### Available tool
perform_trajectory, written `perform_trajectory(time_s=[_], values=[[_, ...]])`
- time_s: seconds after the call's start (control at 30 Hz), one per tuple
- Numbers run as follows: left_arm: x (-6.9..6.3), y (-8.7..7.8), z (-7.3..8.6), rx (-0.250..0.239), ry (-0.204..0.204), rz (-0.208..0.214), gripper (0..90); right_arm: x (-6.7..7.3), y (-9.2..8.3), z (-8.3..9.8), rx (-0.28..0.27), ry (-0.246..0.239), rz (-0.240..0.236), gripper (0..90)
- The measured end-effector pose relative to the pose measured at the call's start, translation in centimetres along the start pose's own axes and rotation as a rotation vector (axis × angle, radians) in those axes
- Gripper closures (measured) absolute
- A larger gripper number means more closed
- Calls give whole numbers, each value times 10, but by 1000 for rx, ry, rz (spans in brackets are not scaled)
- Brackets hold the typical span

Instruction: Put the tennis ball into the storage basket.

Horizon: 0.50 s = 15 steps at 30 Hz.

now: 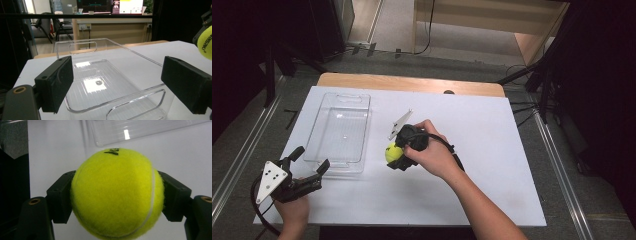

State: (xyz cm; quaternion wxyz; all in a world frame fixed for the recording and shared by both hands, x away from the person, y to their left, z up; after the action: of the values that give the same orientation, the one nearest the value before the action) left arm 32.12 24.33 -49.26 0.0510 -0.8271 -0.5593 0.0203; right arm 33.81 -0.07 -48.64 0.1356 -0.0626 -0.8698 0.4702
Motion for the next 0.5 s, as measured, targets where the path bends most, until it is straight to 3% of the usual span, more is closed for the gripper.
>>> perform_trajectory(time_s=[0.5], values=[[0,0,0,0,-4,6,113,0,5,-25,-13,-32,-10,237]])
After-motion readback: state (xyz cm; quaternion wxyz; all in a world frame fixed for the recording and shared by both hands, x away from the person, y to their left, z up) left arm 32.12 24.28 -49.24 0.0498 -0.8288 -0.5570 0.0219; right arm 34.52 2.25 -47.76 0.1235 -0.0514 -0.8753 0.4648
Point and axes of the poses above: each handheld gripper's, and its own axes: y roughly forward along the jaws, z roughly out of its underside, x roughly to its left, the point moved 10 cm from there along y, roughly forward along the jaws, and after that the axes turned 7 degrees about -z, right-handed, at the moved point
